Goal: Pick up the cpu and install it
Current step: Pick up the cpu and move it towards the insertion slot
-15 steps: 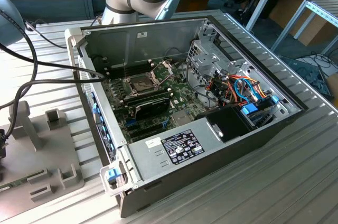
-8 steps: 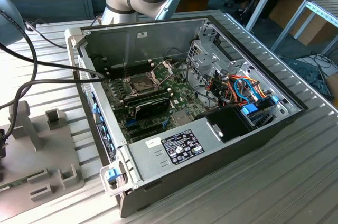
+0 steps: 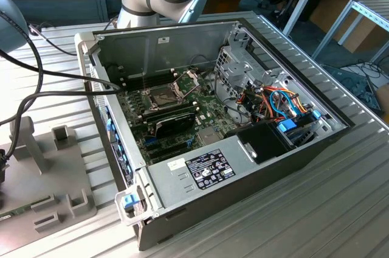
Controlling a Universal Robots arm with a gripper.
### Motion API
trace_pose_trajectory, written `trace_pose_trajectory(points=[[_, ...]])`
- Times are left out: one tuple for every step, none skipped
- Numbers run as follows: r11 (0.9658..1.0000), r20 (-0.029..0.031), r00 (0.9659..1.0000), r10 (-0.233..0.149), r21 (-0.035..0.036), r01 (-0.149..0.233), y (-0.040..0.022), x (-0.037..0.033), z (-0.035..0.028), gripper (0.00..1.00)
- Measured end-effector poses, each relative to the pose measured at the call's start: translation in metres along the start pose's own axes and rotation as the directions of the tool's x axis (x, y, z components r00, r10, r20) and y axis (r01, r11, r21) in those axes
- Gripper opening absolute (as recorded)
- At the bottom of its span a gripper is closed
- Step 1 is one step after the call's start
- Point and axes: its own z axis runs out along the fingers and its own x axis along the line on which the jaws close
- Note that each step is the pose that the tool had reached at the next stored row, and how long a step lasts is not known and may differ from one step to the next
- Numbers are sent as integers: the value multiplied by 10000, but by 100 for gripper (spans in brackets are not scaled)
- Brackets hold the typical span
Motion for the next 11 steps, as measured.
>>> trace_pose_trajectory(points=[[10000,0,10000,0,0,0,0,0,0,54],[10000,1,10000,0,0,0,0,0,0,54],[10000,0,10000,0,0,0,0,0,-3,54],[10000,0,10000,0,0,0,0,0,-5,54],[10000,0,10000,0,0,0,0,0,-5,54],[10000,0,10000,0,0,0,0,0,-6,54],[10000,0,10000,0,0,0,0,0,-8,54],[10000,-1,10000,0,1,0,0,1,-13,54],[10000,-2,10000,0,1,0,0,1,-17,54],[10000,-1,10000,0,0,0,0,1,-20,54],[10000,0,10000,0,0,0,-1,1,-26,54]])
